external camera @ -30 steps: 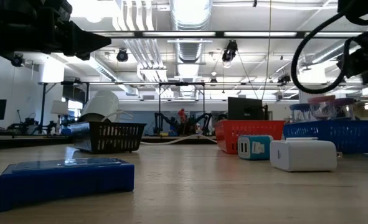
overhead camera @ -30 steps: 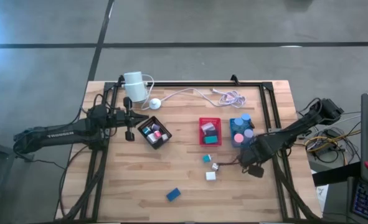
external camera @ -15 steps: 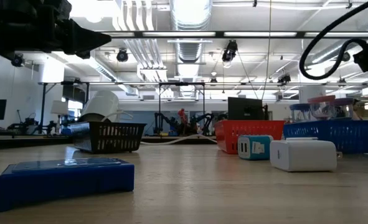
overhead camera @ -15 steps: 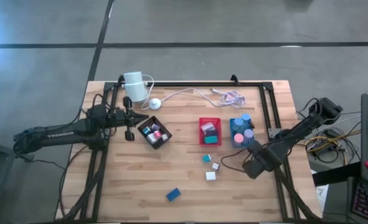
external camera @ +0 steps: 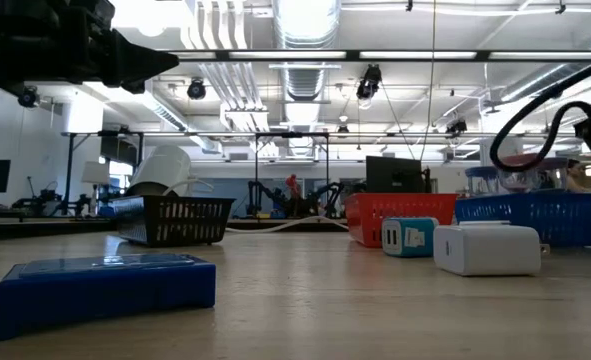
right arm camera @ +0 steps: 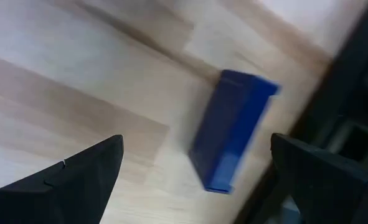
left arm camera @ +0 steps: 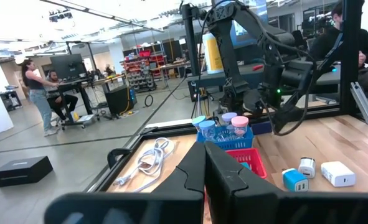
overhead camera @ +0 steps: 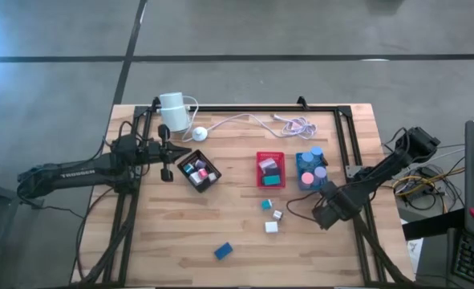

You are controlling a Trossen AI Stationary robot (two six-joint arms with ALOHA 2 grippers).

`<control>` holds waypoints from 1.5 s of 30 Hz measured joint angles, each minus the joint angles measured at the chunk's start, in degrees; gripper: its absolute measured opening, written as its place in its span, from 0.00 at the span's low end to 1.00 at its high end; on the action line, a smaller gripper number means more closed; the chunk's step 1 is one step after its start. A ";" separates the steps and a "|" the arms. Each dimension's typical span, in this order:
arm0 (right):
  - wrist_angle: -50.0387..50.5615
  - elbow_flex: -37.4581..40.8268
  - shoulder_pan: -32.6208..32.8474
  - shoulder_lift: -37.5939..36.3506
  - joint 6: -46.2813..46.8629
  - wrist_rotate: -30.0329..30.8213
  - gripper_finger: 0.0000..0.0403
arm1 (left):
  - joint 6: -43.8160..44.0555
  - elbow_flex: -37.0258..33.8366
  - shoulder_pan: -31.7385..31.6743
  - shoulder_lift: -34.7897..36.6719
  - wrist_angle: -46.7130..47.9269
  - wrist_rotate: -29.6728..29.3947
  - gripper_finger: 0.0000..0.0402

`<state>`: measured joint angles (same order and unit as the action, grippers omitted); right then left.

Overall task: Pick & Place Office items
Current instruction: Put the violet digital clock into the red bin

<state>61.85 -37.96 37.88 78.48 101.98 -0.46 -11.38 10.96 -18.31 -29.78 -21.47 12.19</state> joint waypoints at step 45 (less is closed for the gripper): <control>-5.36 -10.55 0.38 -0.04 -16.20 -5.72 0.13 | 0.00 0.00 0.03 0.00 -0.40 -0.04 0.01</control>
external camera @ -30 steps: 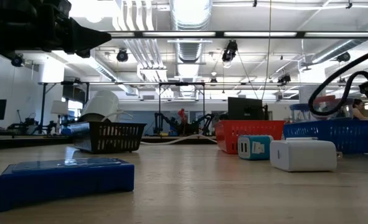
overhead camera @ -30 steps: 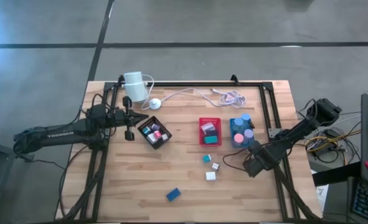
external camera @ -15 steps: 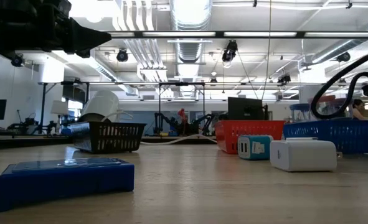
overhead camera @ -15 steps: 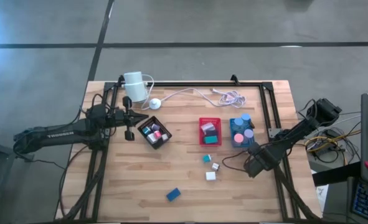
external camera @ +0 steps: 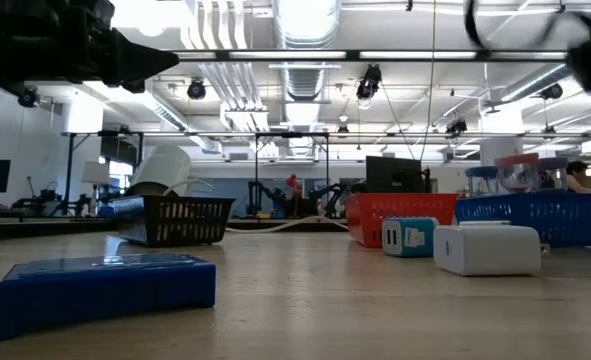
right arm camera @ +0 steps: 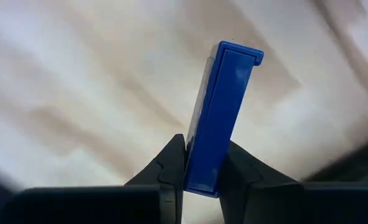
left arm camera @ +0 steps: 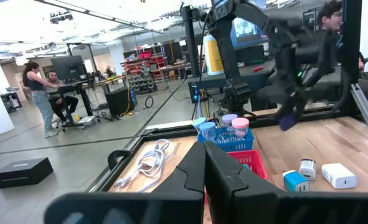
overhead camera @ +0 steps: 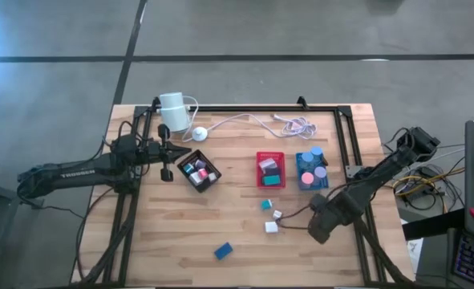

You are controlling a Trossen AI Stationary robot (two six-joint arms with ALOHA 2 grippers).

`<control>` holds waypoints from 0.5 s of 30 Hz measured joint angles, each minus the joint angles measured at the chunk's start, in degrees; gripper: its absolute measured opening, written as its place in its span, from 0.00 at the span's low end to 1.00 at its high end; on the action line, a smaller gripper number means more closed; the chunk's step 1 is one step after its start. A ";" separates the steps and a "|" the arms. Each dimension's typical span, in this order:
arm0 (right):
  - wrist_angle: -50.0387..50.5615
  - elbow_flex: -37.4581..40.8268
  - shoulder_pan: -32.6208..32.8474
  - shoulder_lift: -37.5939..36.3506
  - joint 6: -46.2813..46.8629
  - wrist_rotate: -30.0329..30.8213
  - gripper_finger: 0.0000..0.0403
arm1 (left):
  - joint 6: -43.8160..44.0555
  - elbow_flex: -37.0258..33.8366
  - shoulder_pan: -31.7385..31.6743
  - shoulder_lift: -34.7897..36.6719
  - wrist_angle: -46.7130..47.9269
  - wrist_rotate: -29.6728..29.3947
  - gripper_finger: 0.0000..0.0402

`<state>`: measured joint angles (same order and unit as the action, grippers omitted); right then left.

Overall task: Pick & Place Office items
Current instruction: Put the violet digital clock into the red bin

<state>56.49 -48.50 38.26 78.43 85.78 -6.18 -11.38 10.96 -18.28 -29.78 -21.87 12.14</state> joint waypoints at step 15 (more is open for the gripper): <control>-0.83 -26.74 -5.40 -1.00 -46.63 31.65 0.15 | 0.88 0.00 -0.03 0.00 -0.04 0.00 0.01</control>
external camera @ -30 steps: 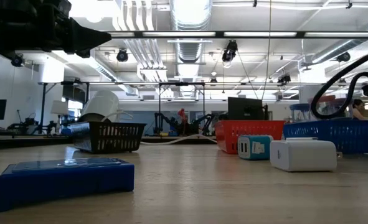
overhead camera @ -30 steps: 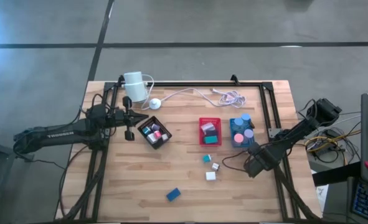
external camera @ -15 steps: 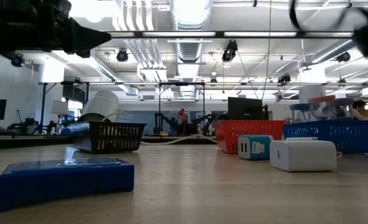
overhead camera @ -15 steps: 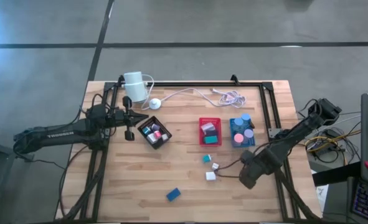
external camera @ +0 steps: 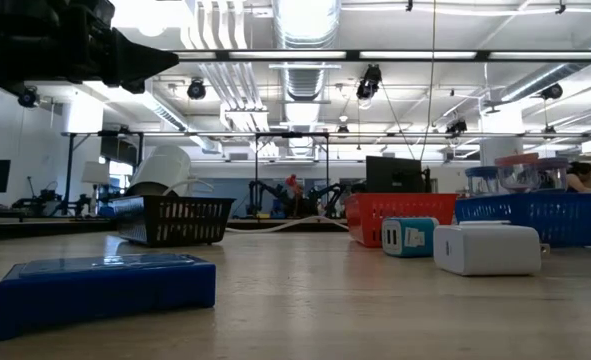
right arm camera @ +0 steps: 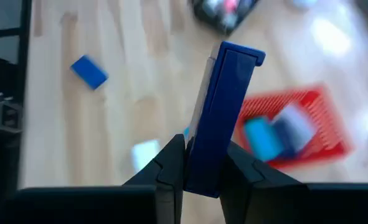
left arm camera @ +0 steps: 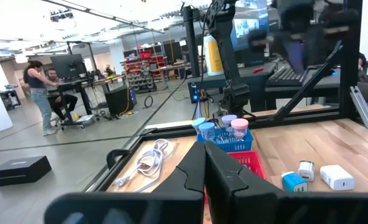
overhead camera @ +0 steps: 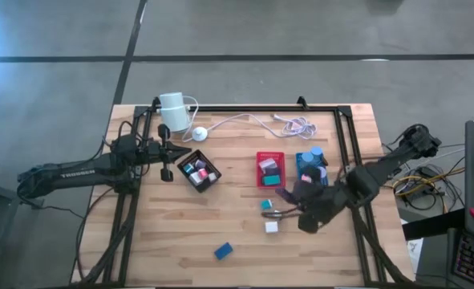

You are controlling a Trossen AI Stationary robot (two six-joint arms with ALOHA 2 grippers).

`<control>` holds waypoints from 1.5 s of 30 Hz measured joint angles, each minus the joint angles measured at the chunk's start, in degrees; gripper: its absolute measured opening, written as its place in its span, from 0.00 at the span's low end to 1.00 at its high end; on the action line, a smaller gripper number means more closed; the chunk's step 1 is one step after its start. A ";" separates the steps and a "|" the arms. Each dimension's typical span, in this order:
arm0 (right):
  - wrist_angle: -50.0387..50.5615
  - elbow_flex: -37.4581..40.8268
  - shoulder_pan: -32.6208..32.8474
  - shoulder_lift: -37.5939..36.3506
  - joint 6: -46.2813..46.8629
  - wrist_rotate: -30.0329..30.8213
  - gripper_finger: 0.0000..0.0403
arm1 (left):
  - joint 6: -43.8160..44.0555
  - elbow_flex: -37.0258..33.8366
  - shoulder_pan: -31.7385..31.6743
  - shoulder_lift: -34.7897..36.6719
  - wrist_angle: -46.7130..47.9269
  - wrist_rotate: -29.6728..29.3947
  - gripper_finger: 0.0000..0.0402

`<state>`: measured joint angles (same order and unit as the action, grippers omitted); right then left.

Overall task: Pick & Place Office items
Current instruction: Put the violet digital clock into the red bin

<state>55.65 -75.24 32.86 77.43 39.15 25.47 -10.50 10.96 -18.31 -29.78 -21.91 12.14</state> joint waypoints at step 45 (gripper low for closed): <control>-78.95 68.30 -28.37 -54.56 -40.80 -20.57 0.13 | 0.22 0.00 0.00 0.00 0.04 0.00 0.01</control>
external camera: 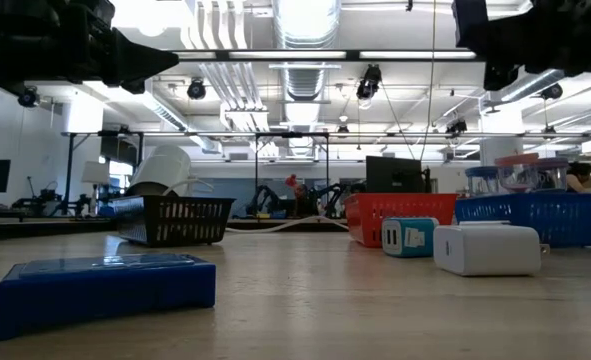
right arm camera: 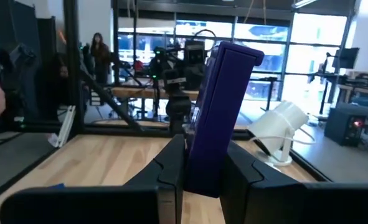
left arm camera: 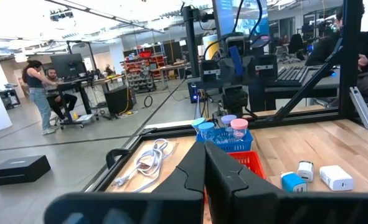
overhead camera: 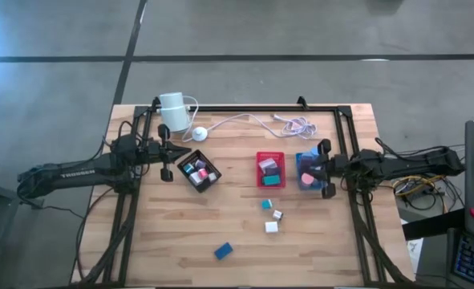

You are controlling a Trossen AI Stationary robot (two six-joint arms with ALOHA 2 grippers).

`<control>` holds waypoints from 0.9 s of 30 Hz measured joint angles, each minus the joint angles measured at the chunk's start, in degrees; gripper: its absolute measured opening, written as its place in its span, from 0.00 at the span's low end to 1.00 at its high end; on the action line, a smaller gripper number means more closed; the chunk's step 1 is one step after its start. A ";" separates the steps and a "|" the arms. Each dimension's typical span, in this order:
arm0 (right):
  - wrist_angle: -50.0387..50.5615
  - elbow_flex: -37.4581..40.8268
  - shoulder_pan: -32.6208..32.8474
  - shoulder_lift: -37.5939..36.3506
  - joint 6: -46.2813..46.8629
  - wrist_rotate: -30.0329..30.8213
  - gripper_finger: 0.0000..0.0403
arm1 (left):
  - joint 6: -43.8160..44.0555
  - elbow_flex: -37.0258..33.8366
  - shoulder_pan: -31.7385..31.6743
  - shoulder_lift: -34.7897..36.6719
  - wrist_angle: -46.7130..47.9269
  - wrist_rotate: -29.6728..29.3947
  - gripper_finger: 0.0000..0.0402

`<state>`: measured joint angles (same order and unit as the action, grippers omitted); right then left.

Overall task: Pick & Place Office items
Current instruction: Put the violet digital clock into the red bin

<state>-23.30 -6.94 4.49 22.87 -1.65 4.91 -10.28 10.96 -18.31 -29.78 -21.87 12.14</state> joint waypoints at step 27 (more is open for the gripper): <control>64.80 -54.59 -18.42 52.45 3.70 -1.03 0.13 | 0.00 0.00 0.04 0.00 0.00 0.00 0.01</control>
<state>41.50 -61.53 -13.93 75.32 2.05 3.87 -10.28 10.96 -18.26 -29.78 -21.87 12.14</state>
